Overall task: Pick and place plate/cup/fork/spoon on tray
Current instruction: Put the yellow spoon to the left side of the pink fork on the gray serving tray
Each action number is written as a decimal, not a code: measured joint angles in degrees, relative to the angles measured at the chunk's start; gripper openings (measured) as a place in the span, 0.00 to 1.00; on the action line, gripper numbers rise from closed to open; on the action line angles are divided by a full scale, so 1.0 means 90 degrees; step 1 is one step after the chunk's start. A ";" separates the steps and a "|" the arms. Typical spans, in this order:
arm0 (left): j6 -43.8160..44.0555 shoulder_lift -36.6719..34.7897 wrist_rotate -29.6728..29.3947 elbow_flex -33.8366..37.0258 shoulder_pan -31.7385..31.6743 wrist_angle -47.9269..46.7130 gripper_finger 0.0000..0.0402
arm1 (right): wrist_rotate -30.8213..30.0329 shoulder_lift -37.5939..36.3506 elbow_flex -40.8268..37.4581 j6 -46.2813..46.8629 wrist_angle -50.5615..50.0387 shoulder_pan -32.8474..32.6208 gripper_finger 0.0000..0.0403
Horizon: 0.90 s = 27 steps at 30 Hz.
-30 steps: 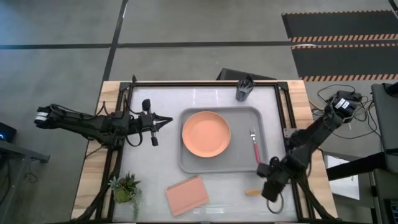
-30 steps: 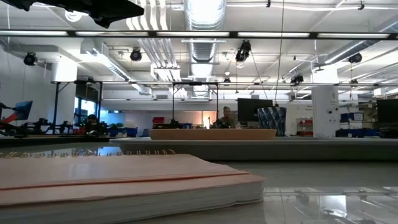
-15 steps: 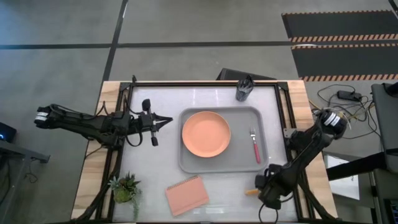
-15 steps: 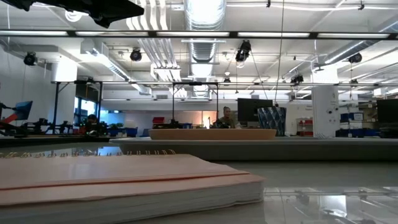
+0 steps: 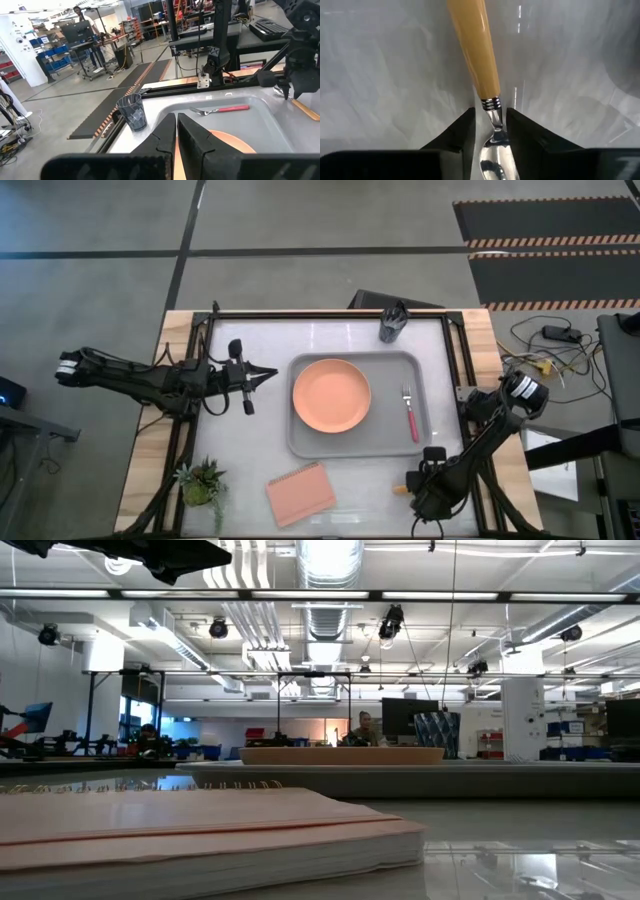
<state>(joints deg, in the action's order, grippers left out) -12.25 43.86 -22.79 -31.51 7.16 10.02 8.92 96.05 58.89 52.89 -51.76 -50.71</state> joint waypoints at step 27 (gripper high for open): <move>0.0000 -0.0002 -0.0002 0.0000 0.0000 0.0032 0.00 | -0.0625 -0.0141 0.1453 -0.2230 -0.1583 0.0016 0.03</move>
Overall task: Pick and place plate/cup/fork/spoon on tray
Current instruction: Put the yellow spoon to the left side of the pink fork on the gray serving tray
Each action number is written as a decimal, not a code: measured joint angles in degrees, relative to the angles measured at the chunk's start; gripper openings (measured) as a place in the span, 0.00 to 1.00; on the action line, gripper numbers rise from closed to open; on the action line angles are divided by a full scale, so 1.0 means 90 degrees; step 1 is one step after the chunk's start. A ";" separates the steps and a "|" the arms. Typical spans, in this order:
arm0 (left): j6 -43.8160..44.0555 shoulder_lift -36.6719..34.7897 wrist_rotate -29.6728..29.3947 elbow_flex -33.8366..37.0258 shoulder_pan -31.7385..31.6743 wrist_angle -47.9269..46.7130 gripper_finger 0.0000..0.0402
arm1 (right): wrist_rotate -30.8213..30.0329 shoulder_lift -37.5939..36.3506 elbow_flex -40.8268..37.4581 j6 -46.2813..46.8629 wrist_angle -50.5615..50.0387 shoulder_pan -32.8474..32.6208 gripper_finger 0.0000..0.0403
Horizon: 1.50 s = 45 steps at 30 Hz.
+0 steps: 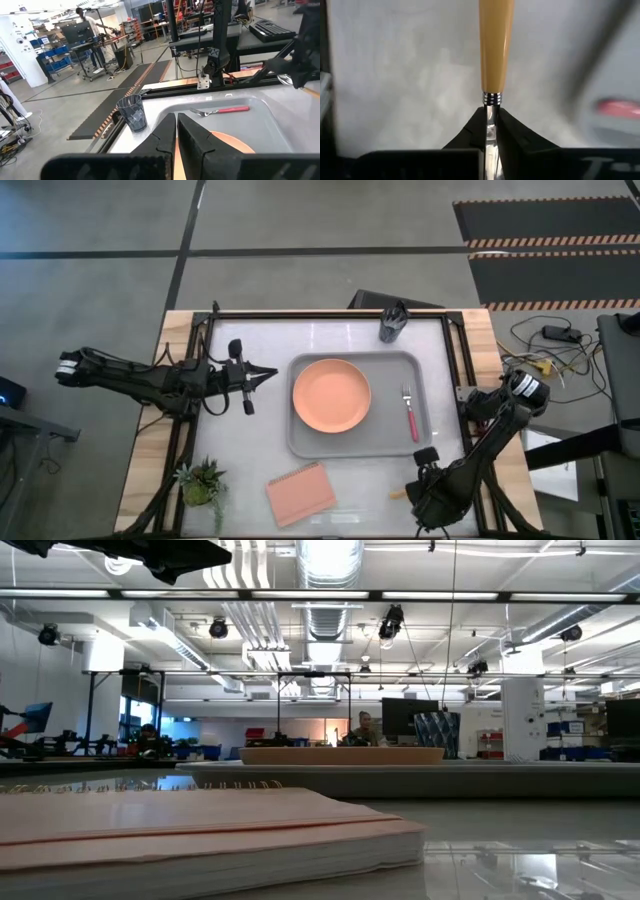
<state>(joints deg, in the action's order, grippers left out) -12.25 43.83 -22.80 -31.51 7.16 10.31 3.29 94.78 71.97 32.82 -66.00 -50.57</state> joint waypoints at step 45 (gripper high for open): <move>0.0341 0.0029 0.0002 0.0000 -0.0001 -0.0061 0.00 | -0.3304 -0.0148 -0.1076 -1.1306 0.0019 0.4000 0.03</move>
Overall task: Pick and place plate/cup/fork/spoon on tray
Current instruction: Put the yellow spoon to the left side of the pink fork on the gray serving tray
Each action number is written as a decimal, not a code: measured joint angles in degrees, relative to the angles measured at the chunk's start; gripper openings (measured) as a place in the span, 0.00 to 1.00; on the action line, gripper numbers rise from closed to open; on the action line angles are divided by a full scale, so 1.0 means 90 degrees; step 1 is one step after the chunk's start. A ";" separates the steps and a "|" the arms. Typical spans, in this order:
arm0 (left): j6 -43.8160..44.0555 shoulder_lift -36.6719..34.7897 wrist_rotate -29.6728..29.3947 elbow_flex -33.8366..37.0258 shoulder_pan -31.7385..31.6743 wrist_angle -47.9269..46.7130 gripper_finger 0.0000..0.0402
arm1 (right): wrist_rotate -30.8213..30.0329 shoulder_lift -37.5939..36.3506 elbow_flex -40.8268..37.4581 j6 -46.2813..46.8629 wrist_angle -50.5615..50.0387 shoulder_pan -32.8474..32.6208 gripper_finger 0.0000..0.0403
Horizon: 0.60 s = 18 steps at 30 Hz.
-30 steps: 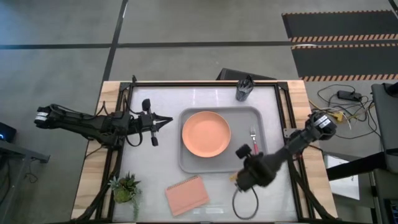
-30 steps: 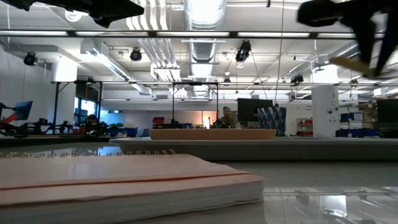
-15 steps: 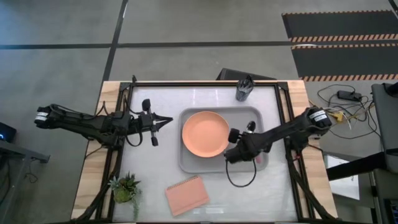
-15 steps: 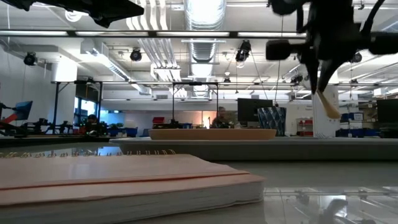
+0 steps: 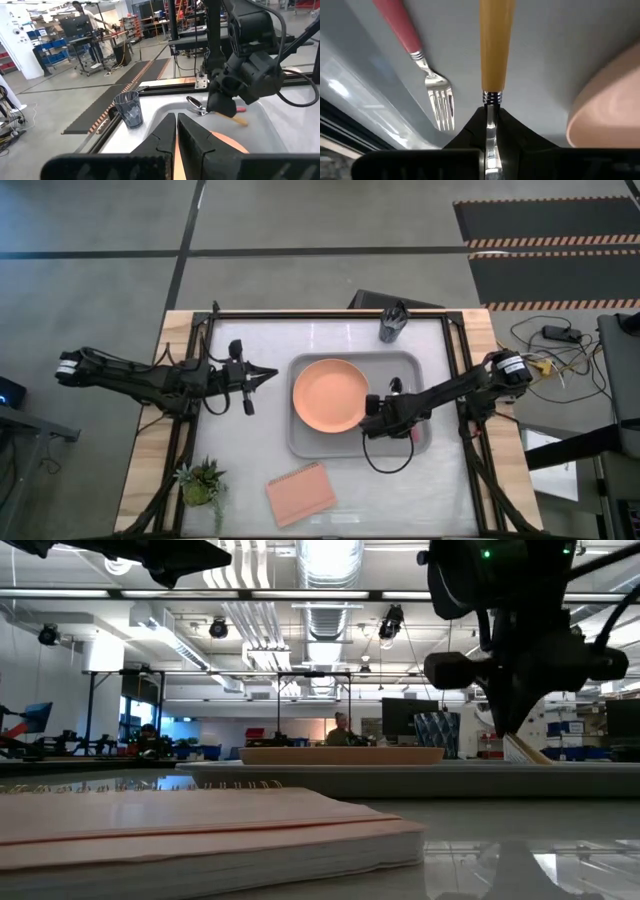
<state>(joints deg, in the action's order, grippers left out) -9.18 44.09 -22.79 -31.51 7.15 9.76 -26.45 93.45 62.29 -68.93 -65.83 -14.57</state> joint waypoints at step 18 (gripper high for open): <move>-0.0013 0.0059 0.0000 0.0005 0.0001 0.0007 0.00 | -0.0018 0.0010 -0.0568 -0.0431 0.0853 0.0001 0.07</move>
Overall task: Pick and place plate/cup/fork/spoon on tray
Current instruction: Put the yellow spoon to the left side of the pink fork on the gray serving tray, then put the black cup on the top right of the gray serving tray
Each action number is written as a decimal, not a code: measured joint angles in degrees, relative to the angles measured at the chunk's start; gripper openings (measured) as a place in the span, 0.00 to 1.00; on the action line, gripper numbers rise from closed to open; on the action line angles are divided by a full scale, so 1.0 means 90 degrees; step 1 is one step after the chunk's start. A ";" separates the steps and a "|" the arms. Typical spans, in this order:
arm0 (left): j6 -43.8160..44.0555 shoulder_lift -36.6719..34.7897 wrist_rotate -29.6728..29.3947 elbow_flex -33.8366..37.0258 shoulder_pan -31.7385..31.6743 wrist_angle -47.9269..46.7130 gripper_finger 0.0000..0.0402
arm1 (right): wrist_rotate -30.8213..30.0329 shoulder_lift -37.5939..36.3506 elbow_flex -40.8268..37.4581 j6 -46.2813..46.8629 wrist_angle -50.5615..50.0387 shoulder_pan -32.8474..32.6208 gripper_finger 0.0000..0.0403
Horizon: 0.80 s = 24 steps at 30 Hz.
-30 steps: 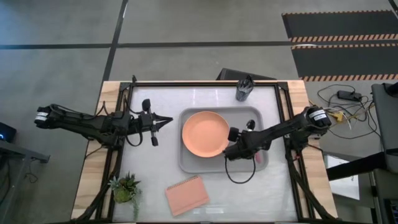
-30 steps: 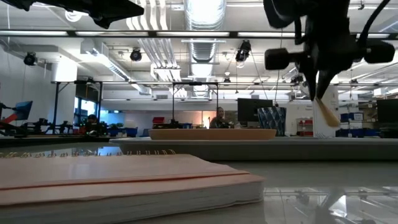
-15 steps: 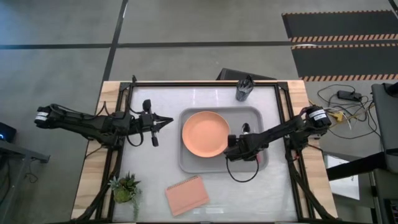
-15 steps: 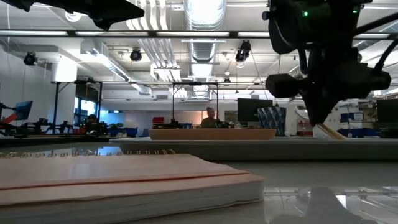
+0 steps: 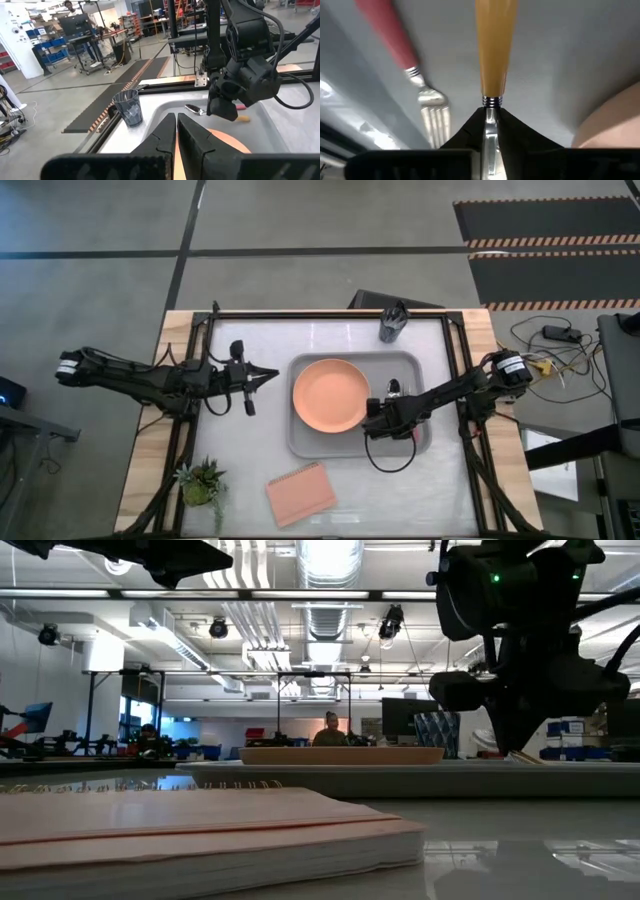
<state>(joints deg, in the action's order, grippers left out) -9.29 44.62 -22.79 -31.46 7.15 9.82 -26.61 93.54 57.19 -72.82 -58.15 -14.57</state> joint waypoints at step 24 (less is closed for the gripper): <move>0.0002 0.0024 0.0000 0.0000 -0.0002 0.0000 0.00 | -0.0974 -0.0273 0.0532 0.4136 0.0371 0.0038 0.14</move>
<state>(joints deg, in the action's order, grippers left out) -9.28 44.84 -22.79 -31.46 7.14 9.82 -35.38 91.08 61.98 -35.59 -54.81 -14.22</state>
